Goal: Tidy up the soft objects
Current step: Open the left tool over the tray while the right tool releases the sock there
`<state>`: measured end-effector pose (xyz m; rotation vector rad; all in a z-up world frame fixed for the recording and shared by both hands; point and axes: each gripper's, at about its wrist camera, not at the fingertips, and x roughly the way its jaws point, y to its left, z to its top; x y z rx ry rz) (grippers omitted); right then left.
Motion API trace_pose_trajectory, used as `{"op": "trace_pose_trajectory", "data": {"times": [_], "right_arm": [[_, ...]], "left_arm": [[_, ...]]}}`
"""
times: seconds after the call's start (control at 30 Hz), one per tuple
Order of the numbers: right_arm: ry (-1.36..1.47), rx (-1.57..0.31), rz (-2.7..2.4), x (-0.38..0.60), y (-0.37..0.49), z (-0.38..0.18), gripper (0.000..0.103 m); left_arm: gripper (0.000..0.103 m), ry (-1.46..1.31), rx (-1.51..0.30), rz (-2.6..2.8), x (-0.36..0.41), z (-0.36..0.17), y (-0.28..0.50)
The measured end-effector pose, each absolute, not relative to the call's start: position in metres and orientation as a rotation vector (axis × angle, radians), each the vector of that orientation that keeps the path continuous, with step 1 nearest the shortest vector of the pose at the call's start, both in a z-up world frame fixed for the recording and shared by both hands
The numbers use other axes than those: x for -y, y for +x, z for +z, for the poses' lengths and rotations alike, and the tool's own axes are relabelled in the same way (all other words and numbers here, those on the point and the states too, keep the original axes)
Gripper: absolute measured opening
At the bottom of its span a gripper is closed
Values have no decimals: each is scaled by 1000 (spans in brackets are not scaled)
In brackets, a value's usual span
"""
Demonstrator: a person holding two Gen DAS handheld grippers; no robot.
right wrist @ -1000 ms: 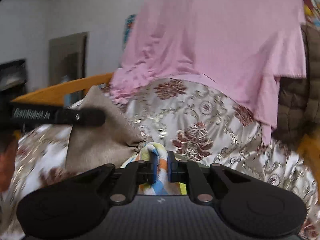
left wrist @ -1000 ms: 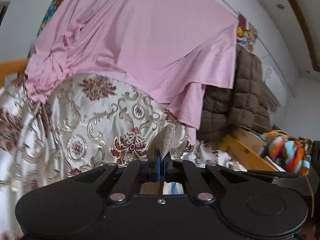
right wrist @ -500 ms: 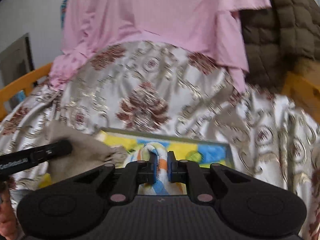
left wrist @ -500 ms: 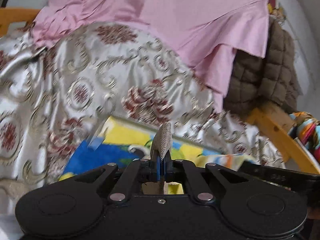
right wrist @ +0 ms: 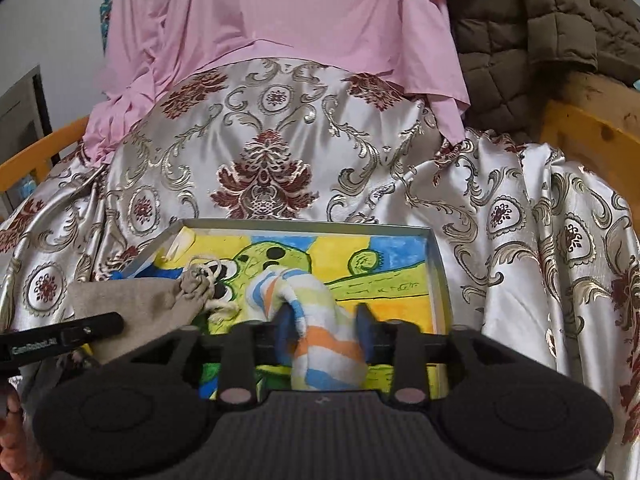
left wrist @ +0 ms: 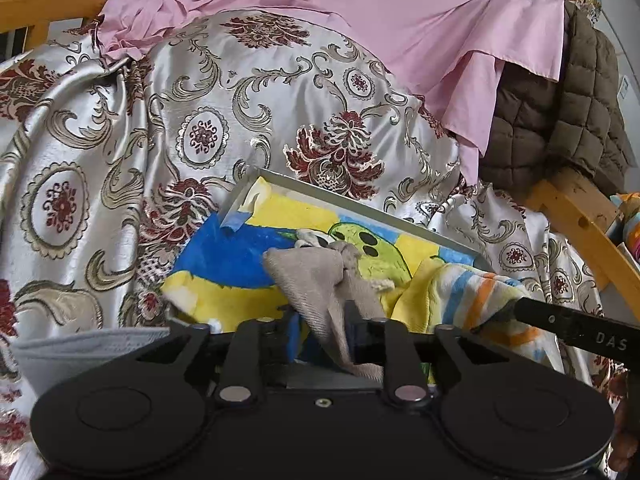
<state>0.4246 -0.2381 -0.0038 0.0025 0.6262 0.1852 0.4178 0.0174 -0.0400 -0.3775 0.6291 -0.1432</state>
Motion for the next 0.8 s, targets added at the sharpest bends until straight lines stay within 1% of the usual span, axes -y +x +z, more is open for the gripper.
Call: {"op": "trace_pose_trajectory", "data": {"times": [0.03,0.1,0.17,0.23,0.37,0.4,0.43,0.5,0.6,0.67,0.73,0.8], "right_arm": [[-3,-621,183,238,422,-2,61],[-13,-610,187,237,416,1,66],[-25,-596,190,236,409,6,72],[-35,-575,194,235,399,14,83],[-47,-523,225,232,373,33,91],[-47,-504,230,231,365,39,95],[-45,-485,238,232,358,44,100],[-44,-444,253,230,339,56,103],[-44,-381,258,228,310,73,103],[-33,-338,255,228,290,86,103],[-14,-301,254,229,272,97,103],[-4,-277,265,229,253,107,103]], "left_arm": [[36,-376,-628,-141,-18,-38,415],[43,-376,-622,-142,-18,-32,408],[55,-378,-606,-143,-19,-25,400],[61,-380,-582,-147,-21,-14,389],[76,-384,-511,-147,-23,11,361],[78,-386,-492,-145,-24,17,353],[82,-387,-470,-142,-25,25,343],[85,-384,-430,-144,-27,38,326],[92,-358,-358,-144,-29,59,295],[98,-341,-308,-144,-28,70,273],[101,-322,-260,-154,-28,79,248],[102,-301,-226,-168,-26,86,224]]}}
